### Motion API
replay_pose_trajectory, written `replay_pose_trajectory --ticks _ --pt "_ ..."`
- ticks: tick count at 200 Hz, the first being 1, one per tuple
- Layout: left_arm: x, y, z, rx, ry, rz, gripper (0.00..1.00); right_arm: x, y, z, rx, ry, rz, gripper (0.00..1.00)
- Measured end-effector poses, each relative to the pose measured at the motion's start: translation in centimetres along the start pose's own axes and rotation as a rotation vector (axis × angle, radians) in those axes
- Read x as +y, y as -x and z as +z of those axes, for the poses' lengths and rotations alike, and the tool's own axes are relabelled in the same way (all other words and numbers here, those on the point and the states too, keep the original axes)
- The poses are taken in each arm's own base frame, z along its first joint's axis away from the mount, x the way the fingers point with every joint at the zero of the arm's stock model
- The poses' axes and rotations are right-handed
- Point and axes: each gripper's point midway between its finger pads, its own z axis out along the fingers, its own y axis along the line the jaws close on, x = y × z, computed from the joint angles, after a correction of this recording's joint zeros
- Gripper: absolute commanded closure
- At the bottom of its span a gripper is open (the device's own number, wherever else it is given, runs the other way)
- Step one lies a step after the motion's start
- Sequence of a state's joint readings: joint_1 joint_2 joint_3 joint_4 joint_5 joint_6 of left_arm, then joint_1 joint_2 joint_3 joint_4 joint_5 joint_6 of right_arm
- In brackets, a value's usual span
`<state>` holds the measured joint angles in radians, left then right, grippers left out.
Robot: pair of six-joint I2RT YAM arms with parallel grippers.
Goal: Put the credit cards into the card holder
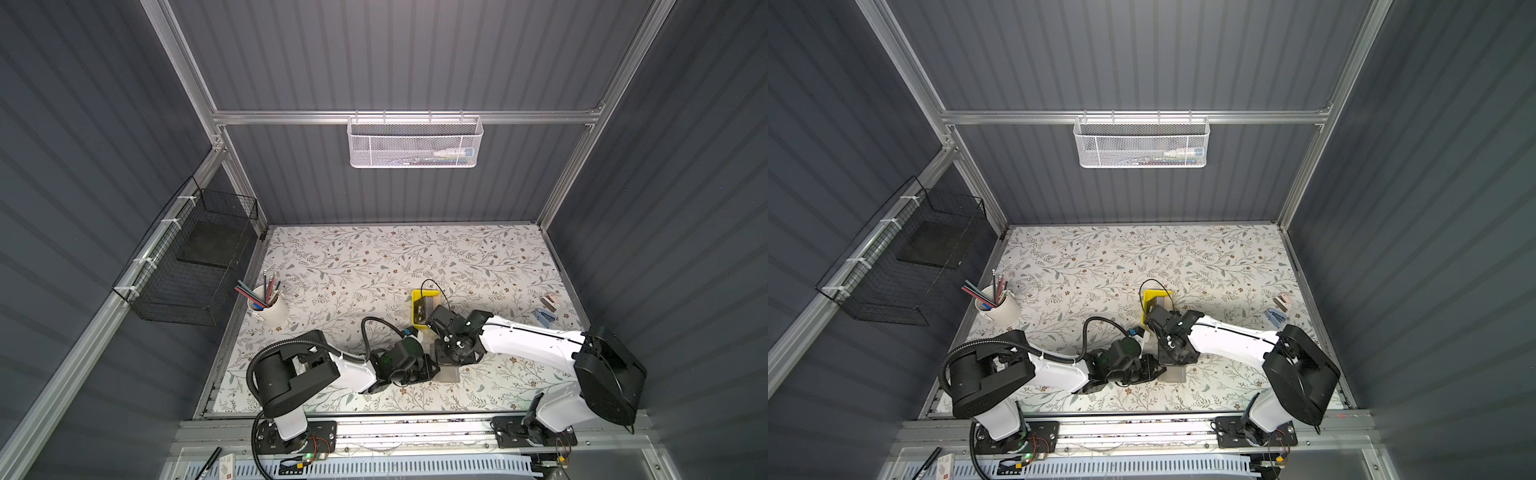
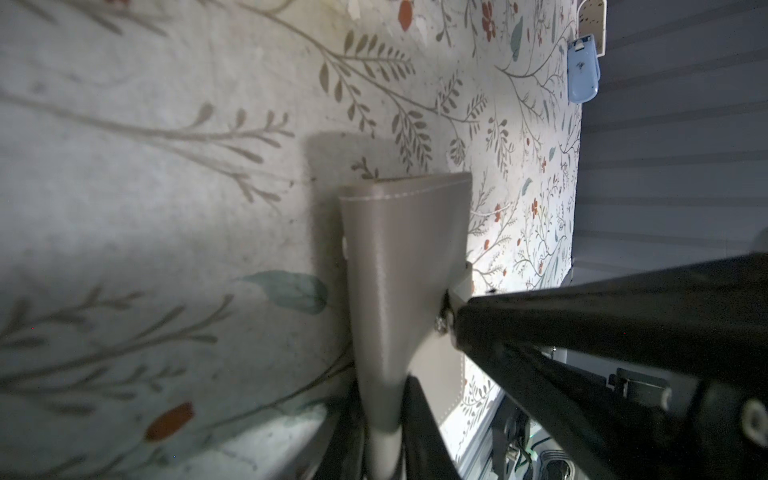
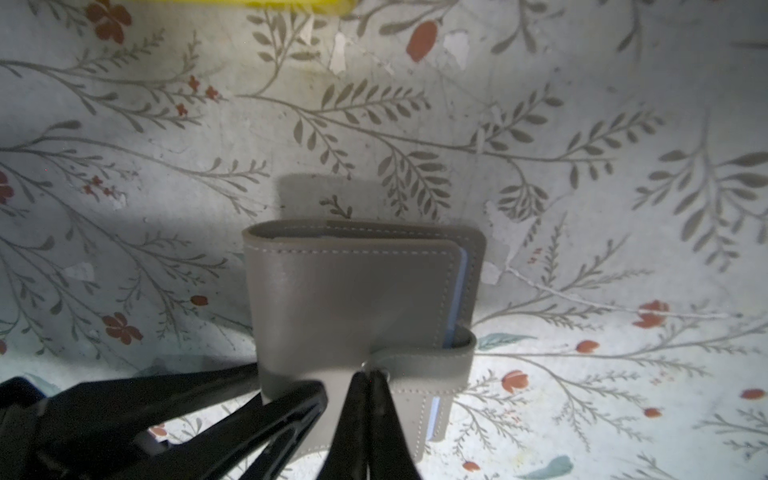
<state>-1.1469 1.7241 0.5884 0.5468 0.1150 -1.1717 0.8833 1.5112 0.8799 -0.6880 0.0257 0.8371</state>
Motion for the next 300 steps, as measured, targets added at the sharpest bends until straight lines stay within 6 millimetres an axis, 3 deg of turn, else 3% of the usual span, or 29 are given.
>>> replay_pose_trajectory --ticks 300 --pt "0.05 -0.10 0.01 -0.011 0.018 0.018 0.84 0.21 -0.09 0.50 0.032 -0.033 0.000 1.00"
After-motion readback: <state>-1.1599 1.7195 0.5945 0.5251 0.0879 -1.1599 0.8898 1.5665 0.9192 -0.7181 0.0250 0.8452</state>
